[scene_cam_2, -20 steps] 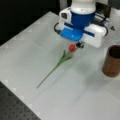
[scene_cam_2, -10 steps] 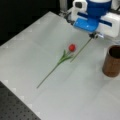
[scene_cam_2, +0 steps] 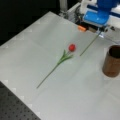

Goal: Flower insertion into a vase

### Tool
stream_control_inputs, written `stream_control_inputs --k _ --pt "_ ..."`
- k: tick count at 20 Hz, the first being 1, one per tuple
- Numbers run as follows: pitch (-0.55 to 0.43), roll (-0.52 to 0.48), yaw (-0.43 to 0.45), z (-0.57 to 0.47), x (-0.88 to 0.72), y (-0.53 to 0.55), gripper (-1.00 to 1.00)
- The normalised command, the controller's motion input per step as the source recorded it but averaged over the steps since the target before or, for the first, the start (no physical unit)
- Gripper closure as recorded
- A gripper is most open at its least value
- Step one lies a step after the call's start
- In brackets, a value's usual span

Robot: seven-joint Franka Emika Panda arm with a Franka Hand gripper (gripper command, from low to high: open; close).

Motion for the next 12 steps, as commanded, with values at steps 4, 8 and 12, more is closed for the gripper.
stream_control_inputs --k 4,8,12 --pt "0.023 0.055 -0.196 -0.02 -0.28 0.31 1.0" --pt "0.014 0.088 -0.156 -0.04 -0.24 0.18 1.0" --pt "0.021 0.108 -0.121 -0.05 -0.3 0.16 1.0"
